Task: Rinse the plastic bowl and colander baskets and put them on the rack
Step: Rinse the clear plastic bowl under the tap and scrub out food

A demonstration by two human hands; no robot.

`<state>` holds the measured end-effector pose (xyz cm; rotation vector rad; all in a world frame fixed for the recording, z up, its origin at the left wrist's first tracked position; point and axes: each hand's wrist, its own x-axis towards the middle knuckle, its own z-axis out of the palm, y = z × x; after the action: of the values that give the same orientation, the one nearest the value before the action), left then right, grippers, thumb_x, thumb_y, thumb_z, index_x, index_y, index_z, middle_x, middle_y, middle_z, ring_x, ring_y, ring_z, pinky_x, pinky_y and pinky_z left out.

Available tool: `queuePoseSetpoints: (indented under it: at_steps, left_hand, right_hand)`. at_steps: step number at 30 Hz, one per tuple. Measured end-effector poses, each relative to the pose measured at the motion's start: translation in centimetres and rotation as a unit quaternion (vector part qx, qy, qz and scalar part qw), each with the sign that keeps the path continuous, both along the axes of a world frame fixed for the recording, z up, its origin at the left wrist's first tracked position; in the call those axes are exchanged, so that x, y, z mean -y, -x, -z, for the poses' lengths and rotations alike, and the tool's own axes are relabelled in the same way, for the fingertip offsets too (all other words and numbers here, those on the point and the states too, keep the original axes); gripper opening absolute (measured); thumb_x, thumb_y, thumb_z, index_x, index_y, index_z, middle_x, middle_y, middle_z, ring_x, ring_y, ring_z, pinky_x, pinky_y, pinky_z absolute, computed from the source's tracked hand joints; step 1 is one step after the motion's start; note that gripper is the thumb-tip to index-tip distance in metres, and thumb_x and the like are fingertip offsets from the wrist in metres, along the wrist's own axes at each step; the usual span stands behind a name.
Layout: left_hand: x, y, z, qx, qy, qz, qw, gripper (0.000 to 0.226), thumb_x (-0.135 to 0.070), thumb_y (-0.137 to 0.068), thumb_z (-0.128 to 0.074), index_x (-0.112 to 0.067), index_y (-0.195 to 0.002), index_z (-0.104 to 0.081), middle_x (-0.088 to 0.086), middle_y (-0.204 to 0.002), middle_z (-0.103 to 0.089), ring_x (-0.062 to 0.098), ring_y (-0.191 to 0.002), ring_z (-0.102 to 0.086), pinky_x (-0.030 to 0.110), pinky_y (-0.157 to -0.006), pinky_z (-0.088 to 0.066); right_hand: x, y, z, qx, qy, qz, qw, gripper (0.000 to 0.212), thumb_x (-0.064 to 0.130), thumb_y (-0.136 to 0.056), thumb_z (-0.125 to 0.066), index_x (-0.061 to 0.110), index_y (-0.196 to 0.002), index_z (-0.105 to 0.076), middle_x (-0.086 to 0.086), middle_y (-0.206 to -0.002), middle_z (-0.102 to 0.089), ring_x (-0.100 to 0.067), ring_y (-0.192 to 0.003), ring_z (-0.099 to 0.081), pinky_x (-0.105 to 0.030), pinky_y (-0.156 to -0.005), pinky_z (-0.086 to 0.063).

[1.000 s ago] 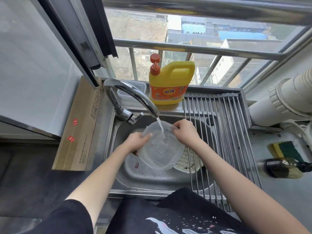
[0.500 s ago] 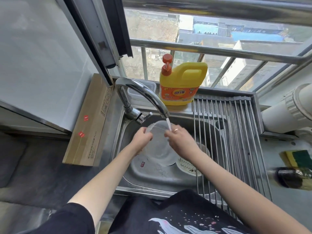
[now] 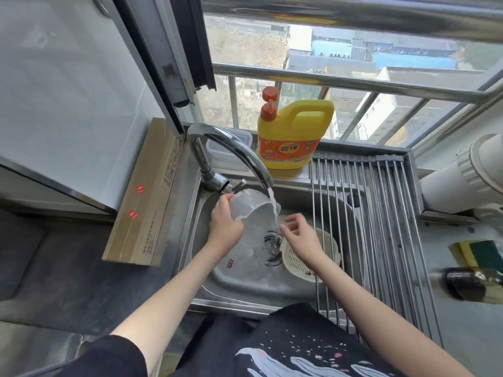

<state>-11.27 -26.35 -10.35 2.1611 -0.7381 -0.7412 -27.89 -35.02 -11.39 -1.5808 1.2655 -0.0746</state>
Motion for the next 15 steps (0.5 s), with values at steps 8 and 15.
queuePoseSetpoints:
  at_steps: [8, 15]
  left_hand:
    - [-3.4, 2.8, 1.3, 0.357, 0.056, 0.281, 0.889, 0.085, -0.03, -0.052, -0.082, -0.015, -0.125, -0.042, 0.001, -0.121, -0.047, 0.023, -0.111, -0.042, 0.041, -0.093, -0.029]
    - [-6.3, 2.0, 2.0, 0.115, -0.047, 0.269, 0.955, 0.111, -0.066, -0.061, -0.063, -0.024, -0.151, -0.014, 0.001, -0.159, -0.013, 0.017, -0.147, -0.009, 0.041, -0.121, -0.011]
  right_hand:
    - [0.6, -3.7, -0.3, 0.221, -0.497, 0.282, 0.79, 0.057, 0.051, -0.1, -0.027, 0.003, -0.115, -0.053, -0.02, -0.084, -0.069, -0.03, -0.086, -0.057, -0.039, -0.072, -0.056]
    - [1.0, -2.4, 1.5, 0.092, -0.355, 0.384, 0.847, 0.048, 0.048, -0.093, -0.049, 0.011, -0.12, -0.063, -0.009, -0.11, -0.069, -0.03, -0.102, -0.065, -0.044, -0.095, -0.05]
